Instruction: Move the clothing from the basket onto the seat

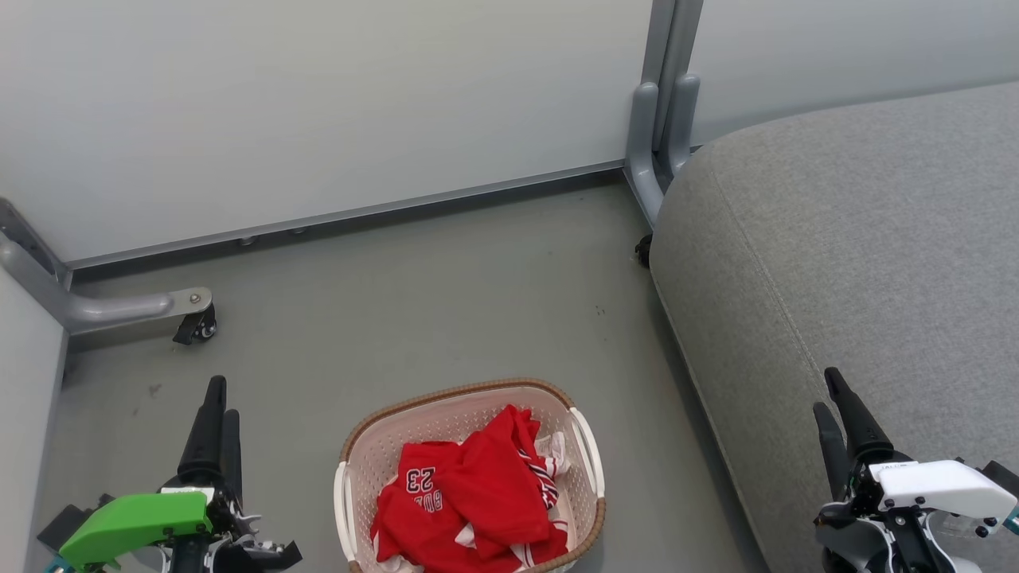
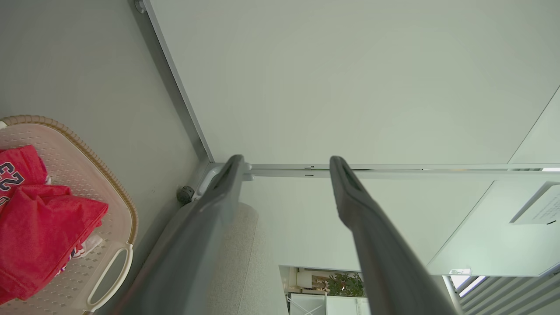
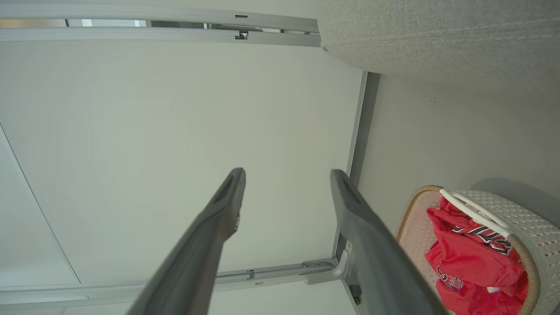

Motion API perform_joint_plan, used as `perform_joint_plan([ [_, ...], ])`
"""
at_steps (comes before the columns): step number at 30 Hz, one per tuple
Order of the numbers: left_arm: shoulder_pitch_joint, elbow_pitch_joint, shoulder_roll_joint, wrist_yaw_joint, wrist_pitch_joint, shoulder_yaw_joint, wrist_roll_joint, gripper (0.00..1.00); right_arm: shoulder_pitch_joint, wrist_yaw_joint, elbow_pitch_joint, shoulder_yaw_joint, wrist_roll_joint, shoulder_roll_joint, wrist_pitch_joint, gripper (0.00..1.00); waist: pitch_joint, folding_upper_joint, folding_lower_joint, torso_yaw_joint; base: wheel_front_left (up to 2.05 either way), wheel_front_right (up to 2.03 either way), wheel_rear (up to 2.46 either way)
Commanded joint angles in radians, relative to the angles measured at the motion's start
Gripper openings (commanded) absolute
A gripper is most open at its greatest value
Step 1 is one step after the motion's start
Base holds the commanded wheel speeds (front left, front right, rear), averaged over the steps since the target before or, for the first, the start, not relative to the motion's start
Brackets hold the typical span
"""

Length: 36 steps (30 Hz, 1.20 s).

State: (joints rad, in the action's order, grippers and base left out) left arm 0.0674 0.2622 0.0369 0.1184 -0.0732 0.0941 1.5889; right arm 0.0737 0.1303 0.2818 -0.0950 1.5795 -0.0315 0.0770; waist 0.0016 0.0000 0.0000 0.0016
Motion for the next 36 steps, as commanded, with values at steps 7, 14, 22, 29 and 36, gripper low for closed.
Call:
perform_joint_plan([
  [7,0.014,-0.043,0.005,0.003,0.039,-0.012,-0.080,1.00,0.012,0.000,-0.045,0.012,-0.068,-0.009,-0.041,1.00,0.002,0.0000,0.0000,0.001,0.00,0.00,0.00],
  [14,0.018,-0.068,0.006,0.004,0.069,-0.021,-0.197,1.00,0.013,0.000,-0.077,0.028,-0.161,-0.011,-0.072,1.00,0.006,0.0000,0.0000,0.003,0.00,0.00,0.00],
  [22,0.025,-0.091,0.007,0.006,0.101,-0.029,-0.353,1.00,0.022,0.000,-0.107,0.042,-0.287,-0.012,-0.103,1.00,0.010,0.0000,0.0000,0.004,0.00,0.00,0.00],
  [29,0.026,-0.110,0.008,-0.012,0.126,-0.049,-0.489,1.00,0.026,0.000,-0.124,0.061,-0.422,-0.013,-0.129,1.00,0.012,0.0000,0.0000,0.005,0.00,0.00,0.00],
  [36,0.025,-0.128,0.009,-0.044,0.150,-0.080,-0.632,1.00,0.027,0.000,-0.146,0.076,-0.540,-0.014,-0.153,1.00,0.013,0.0000,0.0000,0.007,0.00,0.00,0.00],
])
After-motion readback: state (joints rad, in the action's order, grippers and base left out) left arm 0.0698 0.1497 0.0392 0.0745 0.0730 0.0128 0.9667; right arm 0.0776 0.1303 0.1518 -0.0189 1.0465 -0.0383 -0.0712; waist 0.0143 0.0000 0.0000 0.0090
